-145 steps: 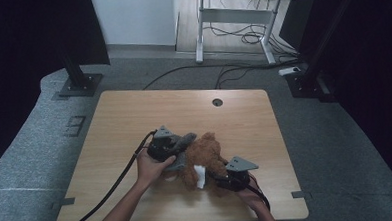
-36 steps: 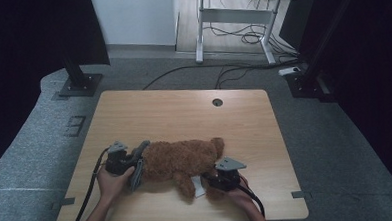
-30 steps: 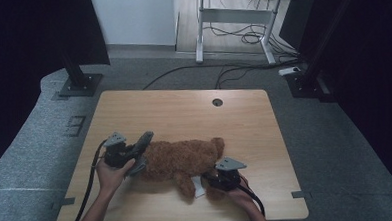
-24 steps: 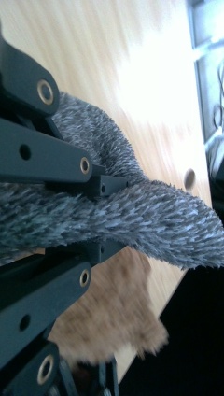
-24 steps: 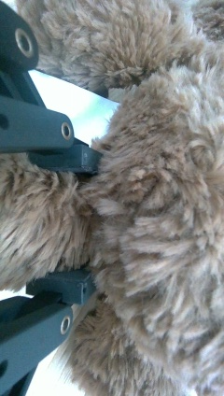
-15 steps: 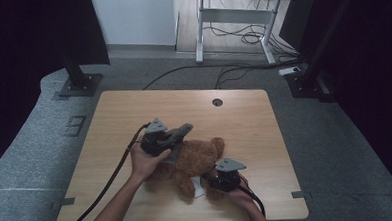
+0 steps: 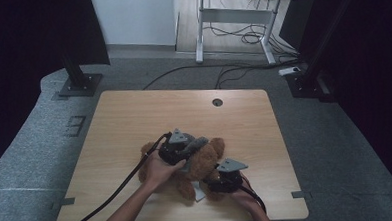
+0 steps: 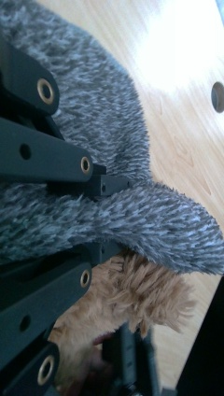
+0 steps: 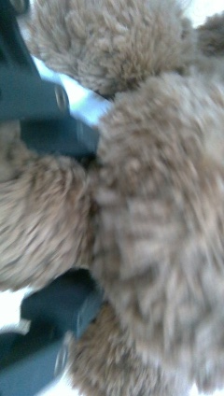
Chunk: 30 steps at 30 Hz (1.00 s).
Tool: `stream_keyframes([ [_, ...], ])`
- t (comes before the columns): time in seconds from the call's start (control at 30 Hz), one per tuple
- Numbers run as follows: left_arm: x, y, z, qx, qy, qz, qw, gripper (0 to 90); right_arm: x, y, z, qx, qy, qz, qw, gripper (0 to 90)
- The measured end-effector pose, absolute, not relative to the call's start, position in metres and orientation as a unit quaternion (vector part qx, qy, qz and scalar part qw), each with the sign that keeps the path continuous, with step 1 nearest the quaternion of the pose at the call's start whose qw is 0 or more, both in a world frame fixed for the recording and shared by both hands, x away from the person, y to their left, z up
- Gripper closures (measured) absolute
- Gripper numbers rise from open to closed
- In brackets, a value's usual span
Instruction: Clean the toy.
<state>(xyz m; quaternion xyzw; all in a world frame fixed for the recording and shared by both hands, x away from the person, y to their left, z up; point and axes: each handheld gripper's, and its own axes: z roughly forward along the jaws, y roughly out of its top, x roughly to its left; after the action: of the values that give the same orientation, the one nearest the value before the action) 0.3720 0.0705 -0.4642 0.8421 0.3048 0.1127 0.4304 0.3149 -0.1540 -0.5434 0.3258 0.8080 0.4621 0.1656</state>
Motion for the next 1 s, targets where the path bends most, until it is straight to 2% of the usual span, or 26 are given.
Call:
stream_keyframes([
  [0.13, 0.364, 0.077, -0.471, 0.834, 0.303, 0.102, 0.449, 76.8, 0.315, -0.161, -0.54, 0.331, 0.803, 0.47, 0.155, 22.0],
  [0.33, 0.351, 0.081, -0.476, 0.828, 0.3, 0.094, 0.465, 77.1, 0.315, -0.17, -0.529, 0.335, 0.77, 0.529, 0.12, 18.6],
  [0.5, 0.341, 0.082, -0.478, 0.826, 0.294, 0.103, 0.469, 77.1, 0.325, -0.16, -0.525, 0.336, 0.768, 0.535, 0.104, 13.6],
  [0.53, 0.341, 0.082, -0.478, 0.826, 0.294, 0.101, 0.47, 77.1, 0.328, -0.155, -0.526, 0.333, 0.77, 0.535, 0.096, 15.4],
  [0.57, 0.34, 0.084, -0.478, 0.826, 0.296, 0.101, 0.469, 77.1, 0.33, -0.15, -0.528, 0.331, 0.774, 0.532, 0.092, 24.0],
  [0.6, 0.34, 0.084, -0.478, 0.826, 0.297, 0.101, 0.469, 77.1, 0.33, -0.15, -0.528, 0.331, 0.774, 0.532, 0.092, 24.0],
  [0.63, 0.341, 0.085, -0.478, 0.825, 0.299, 0.097, 0.47, 77.0, 0.328, -0.147, -0.528, 0.325, 0.779, 0.527, 0.095, 32.0],
  [0.67, 0.341, 0.086, -0.476, 0.823, 0.301, 0.092, 0.473, 77.0, 0.328, -0.147, -0.528, 0.325, 0.779, 0.527, 0.095, 32.0],
  [0.7, 0.342, 0.087, -0.472, 0.819, 0.305, 0.086, 0.478, 76.4, 0.324, -0.145, -0.526, 0.321, 0.782, 0.523, 0.11, 38.6],
  [0.83, 0.346, 0.074, -0.454, 0.824, 0.297, 0.081, 0.475, 76.1, 0.32, -0.142, -0.527, 0.313, 0.782, 0.522, 0.132, 43.2],
  [1.0, 0.352, 0.049, -0.448, 0.836, 0.285, 0.082, 0.462, 75.9, 0.316, -0.136, -0.527, 0.298, 0.787, 0.518, 0.155, 43.6],
])
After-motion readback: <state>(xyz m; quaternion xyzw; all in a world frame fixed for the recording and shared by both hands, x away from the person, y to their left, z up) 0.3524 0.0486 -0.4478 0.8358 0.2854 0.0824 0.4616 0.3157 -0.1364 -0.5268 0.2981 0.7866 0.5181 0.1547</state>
